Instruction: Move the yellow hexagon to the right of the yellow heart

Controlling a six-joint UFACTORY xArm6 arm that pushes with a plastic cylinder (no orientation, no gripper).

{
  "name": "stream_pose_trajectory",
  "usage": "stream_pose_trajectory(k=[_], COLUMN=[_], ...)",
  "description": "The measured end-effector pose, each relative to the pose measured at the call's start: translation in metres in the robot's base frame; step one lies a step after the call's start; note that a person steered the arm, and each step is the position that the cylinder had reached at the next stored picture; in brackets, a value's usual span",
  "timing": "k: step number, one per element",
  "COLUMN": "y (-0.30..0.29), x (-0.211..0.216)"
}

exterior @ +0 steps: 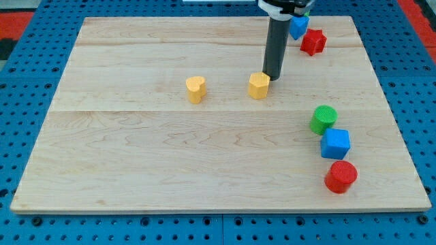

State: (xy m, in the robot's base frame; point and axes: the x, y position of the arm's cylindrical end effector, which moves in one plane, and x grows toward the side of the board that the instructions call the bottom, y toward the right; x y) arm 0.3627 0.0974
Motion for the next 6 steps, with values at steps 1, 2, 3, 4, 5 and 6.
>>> stream_pose_trajectory(k=[1,2,3,4,5,6], y=[0.013,0.005,-0.033,-0.052,-0.057,-0.081], x=[0.008,0.021,0.031,0.032,0.032,0.032])
